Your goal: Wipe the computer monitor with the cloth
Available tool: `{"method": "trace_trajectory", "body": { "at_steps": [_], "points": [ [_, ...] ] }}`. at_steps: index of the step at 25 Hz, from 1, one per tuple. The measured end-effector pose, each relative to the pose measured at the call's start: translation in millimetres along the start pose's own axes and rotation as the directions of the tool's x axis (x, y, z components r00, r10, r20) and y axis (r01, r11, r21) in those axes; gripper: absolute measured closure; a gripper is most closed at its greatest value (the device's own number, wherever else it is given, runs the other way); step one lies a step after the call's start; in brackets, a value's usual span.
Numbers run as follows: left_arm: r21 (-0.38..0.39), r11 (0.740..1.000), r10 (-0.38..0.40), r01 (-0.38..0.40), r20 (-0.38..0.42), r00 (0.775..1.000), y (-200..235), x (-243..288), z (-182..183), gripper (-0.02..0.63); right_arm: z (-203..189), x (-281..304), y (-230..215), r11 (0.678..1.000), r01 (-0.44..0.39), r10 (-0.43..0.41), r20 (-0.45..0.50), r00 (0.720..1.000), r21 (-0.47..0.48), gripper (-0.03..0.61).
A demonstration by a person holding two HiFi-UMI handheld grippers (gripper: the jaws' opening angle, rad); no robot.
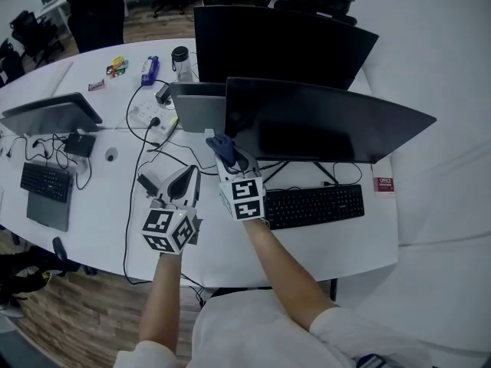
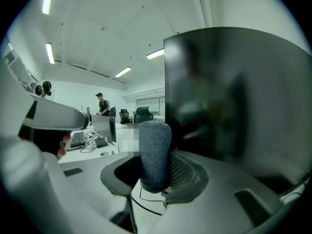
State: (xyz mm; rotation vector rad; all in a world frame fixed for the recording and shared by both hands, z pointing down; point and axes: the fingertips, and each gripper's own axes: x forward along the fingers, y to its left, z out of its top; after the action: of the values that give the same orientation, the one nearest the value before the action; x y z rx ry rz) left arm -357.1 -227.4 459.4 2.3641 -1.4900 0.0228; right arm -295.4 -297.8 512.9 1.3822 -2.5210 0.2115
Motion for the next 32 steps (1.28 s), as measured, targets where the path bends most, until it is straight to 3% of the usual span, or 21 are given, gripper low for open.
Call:
{"method": "trace_trajectory", "body": {
  "at_steps": [8, 14, 17, 20, 25, 32],
  "points": [
    [-0.019, 1.000, 0.000, -0.001, -0.041, 0.999, 1.2, 2.9, -26.2, 0.603, -52.5, 12.8, 1.9, 0.994, -0.013, -0.001, -0.120, 0.993, -0.109, 0.443],
    [-0.026, 1.000, 0.005, -0.007, -0.063, 0.998, 4.0, 2.8, -43.1, 0.603, -86.6, 23.2, 4.8, 0.994, -0.027, 0.007, -0.187, 0.982, -0.102, 0.443],
    [-0.040, 0.999, 0.008, -0.011, -0.075, 0.997, 4.9, 3.4, -51.3, 0.602, -100.3, 26.2, 4.0, 0.988, -0.048, 0.015, -0.217, 0.976, -0.147, 0.443],
    [-0.047, 0.999, 0.011, -0.014, -0.082, 0.997, 5.4, 4.1, -56.9, 0.602, -107.6, 27.8, 4.6, 0.967, -0.074, 0.015, -0.237, 0.971, -0.243, 0.443],
    [-0.058, 0.998, 0.012, -0.018, -0.095, 0.995, 2.8, 6.3, -66.6, 0.602, -121.1, 30.6, 9.4, 0.895, -0.134, 0.011, -0.279, 0.960, -0.424, 0.443],
    [-0.055, 0.998, 0.019, -0.025, -0.107, 0.994, 0.4, 9.4, -72.5, 0.603, -139.0, 27.5, -3.5, 0.875, -0.143, -0.013, -0.317, 0.948, -0.462, 0.443]
  ]
}}
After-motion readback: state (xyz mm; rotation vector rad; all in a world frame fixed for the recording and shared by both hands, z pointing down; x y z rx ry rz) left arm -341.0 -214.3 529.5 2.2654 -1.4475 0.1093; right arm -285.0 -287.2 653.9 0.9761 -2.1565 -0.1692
